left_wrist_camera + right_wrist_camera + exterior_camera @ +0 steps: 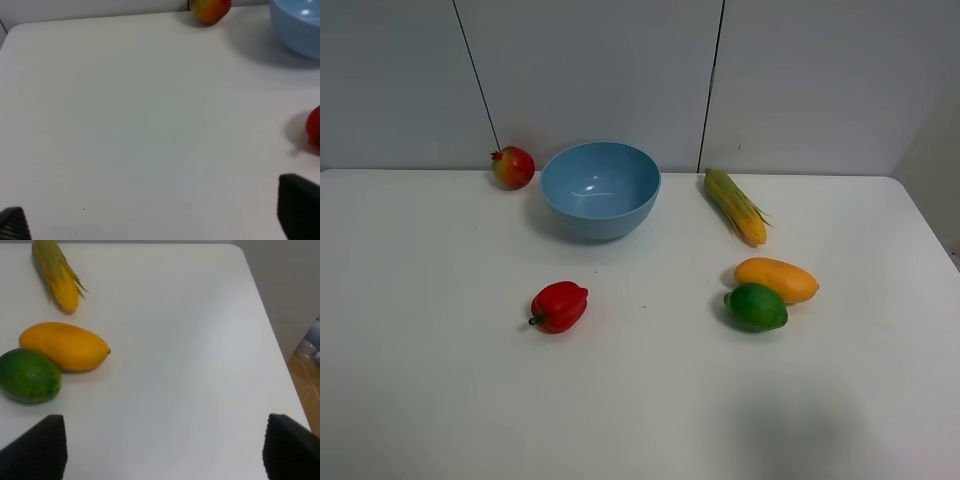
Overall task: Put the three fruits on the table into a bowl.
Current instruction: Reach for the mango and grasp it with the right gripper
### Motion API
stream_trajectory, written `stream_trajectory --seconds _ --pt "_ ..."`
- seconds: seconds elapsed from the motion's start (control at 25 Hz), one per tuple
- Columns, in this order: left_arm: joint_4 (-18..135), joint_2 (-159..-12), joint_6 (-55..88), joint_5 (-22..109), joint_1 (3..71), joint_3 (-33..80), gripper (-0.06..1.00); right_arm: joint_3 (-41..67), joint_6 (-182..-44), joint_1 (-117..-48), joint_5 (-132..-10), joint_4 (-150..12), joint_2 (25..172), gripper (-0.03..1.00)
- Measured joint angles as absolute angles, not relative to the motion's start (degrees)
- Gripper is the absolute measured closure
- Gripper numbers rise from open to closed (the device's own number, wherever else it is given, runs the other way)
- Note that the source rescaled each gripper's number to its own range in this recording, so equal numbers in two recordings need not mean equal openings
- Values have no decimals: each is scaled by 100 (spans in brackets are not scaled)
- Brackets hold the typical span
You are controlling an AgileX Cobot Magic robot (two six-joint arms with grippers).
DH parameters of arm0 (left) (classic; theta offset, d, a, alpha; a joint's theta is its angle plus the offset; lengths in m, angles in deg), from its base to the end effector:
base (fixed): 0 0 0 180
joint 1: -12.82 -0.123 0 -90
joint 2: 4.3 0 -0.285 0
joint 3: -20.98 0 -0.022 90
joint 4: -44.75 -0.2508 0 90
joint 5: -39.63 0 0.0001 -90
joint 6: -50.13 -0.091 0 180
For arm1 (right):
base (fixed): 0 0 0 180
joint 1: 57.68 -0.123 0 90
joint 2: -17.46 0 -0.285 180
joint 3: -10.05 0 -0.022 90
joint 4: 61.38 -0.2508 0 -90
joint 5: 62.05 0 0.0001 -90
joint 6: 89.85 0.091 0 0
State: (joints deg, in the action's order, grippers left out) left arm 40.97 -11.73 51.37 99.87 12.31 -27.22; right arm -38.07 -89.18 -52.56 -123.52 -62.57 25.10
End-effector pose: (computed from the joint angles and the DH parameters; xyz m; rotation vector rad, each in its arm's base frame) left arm -0.0063 0.0052 0.2799 -0.0340 2.0210 0.0706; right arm -0.0065 0.0022 0.2785 0.1021 2.0434 -0.0236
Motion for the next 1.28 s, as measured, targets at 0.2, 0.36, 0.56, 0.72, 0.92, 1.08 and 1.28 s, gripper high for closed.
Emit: stream_trajectory --seconds 0.2,0.36,0.56,0.72,0.92,1.08,1.28 --pt "4097 -1173 5137 9987 1231 -2722 -6 -3807 -8916 -5256 -12352 -6257 2510 57" --pt "4097 -1173 5137 9987 1231 -2722 -6 -3807 -8916 -5256 -12352 -6257 2510 57" --pt "4097 -1173 5137 9987 1231 -2722 -6 -3807 -8916 -5256 -12352 -6257 2510 57" --pt "4097 -1173 5137 9987 1231 -2722 -6 -3807 -8825 -5256 -12352 -6263 2510 57" --pt "4097 -1173 5137 9987 1231 -2722 -6 -3263 -8850 -5369 -12345 -6179 3248 57" --pt "4097 -1173 5137 9987 1231 -2722 -6 -2034 -9141 -6043 -12262 -5817 5166 57" --pt "4097 -1173 5137 9987 1231 -2722 -6 -1049 -9476 -6773 -12244 -5185 7385 57"
